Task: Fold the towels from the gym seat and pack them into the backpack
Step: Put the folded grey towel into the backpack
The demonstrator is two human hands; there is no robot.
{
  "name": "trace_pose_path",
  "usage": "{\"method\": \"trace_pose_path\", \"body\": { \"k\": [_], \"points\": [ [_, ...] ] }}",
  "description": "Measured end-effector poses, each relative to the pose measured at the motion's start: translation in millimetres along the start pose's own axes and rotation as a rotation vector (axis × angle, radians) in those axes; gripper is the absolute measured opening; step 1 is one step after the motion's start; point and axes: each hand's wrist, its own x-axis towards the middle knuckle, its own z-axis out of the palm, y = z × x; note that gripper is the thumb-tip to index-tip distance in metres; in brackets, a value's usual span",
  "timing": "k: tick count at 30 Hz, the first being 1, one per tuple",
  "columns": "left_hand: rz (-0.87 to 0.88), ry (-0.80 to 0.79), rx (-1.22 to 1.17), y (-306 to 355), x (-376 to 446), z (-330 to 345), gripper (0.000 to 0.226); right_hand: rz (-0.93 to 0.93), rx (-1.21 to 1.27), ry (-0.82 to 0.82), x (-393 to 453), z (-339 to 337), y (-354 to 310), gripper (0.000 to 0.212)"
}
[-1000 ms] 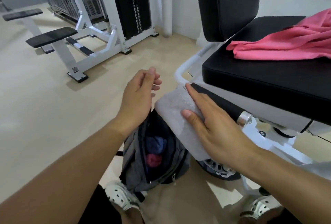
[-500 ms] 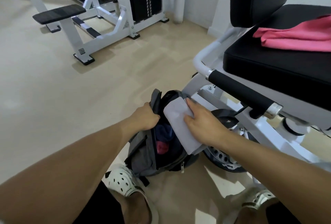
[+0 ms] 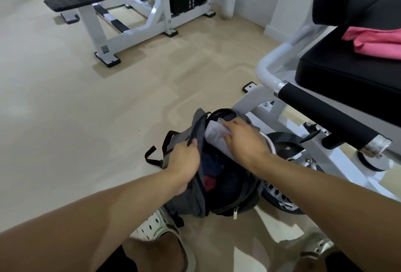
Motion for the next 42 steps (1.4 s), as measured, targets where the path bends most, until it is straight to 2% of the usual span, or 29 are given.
{"method": "trace_pose_path", "body": {
  "k": [3, 6, 9, 12, 15, 16, 19, 22, 27, 35, 38, 42],
  "points": [
    [-0.051, -0.018, -0.105, -8, -3, 4, 0.051, 0.03, -0.032, -0.065, 5, 9, 10, 0.05],
    [-0.051, -0.044, -0.067, -11, -6, 7, 0.048, -0.027, 0.092, -0.091, 6, 13, 14, 0.049],
    [-0.041, -0.05, -0.059, -10, -8, 7, 0.059, -0.068, 0.102, -0.162, 4, 13, 14, 0.063],
    [-0.049, -0.052, -0.068, -7, -6, 6, 0.063, -0.089, -0.066, -0.268, 2, 16, 13, 0.081],
    [-0.047, -0.041, -0.054, -7, -9, 6, 0.063, -0.09, -0.306, -0.353, -5, 17, 12, 0.114],
    [-0.047, -0.036, -0.049, -8, -10, 6, 0.063, -0.096, -0.377, -0.348, -9, 19, 12, 0.119],
    [-0.049, -0.032, -0.036, -8, -15, 5, 0.057, -0.105, -0.471, -0.262, -18, 29, 12, 0.106],
    [-0.03, -0.03, -0.001, -8, -21, 5, 0.038, -0.094, -0.372, -0.206, -14, 32, 11, 0.098],
    [-0.015, -0.034, 0.019, -12, -22, 5, 0.036, -0.26, -0.268, -0.058, -3, 28, 13, 0.071],
    [0.018, -0.053, 0.029, -13, -39, 9, 0.034, -0.463, -0.57, -0.301, 7, 19, 21, 0.029],
    [0.026, -0.063, 0.065, -16, -48, 10, 0.037, -0.514, -0.576, -0.307, 14, 11, 26, 0.02],
    [-0.018, -0.026, 0.008, -18, -50, 12, 0.031, -0.475, -0.432, -0.082, 14, 21, 24, 0.029]
  ]
}}
